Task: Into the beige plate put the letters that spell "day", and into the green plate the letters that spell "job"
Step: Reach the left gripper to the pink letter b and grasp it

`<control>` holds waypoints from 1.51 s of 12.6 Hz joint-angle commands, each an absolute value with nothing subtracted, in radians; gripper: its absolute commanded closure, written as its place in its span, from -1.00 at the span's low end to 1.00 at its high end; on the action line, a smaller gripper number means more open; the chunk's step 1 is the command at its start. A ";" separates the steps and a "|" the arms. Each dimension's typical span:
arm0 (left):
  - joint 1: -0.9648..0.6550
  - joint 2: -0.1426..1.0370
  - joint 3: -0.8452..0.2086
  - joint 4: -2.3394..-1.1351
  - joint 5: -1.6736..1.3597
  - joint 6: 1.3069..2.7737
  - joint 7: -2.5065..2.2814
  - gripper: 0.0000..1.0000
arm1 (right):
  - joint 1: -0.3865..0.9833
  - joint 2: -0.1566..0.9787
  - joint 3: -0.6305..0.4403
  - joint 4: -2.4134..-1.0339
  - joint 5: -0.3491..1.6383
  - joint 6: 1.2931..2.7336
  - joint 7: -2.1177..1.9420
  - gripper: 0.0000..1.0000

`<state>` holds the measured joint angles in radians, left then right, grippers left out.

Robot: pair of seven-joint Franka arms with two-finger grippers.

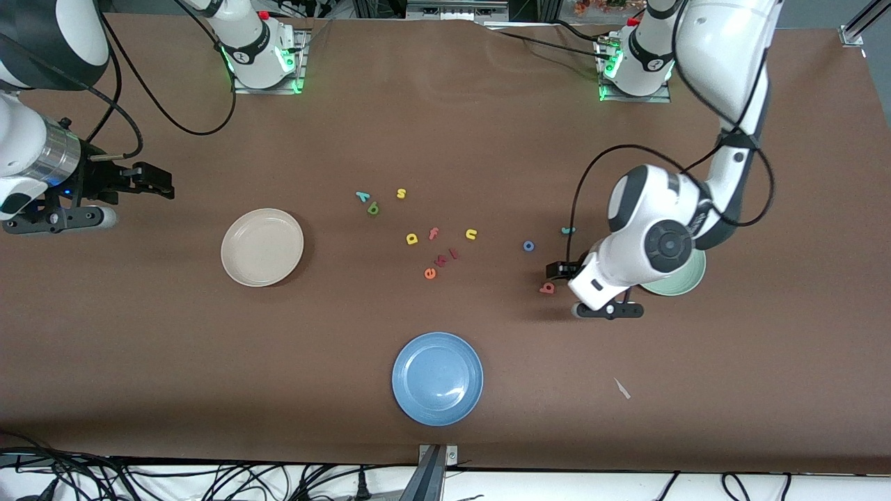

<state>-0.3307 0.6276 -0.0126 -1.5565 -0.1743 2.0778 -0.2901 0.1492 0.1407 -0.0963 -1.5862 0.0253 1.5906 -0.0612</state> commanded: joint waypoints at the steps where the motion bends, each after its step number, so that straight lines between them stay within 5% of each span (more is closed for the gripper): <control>1: -0.351 0.692 -0.002 -1.549 -0.201 2.149 -0.311 -0.84 | 0.141 0.155 -0.094 -1.555 0.054 1.568 -0.078 -1.00; 8: -0.367 0.778 -0.002 -1.559 -0.201 2.296 -0.331 -0.65 | 0.140 0.155 -0.095 -1.555 0.055 1.568 -0.078 -1.00; 19: -0.393 0.804 0.002 -1.560 -0.187 2.290 -0.357 -0.16 | 0.140 0.155 -0.095 -1.555 0.055 1.569 -0.078 -1.00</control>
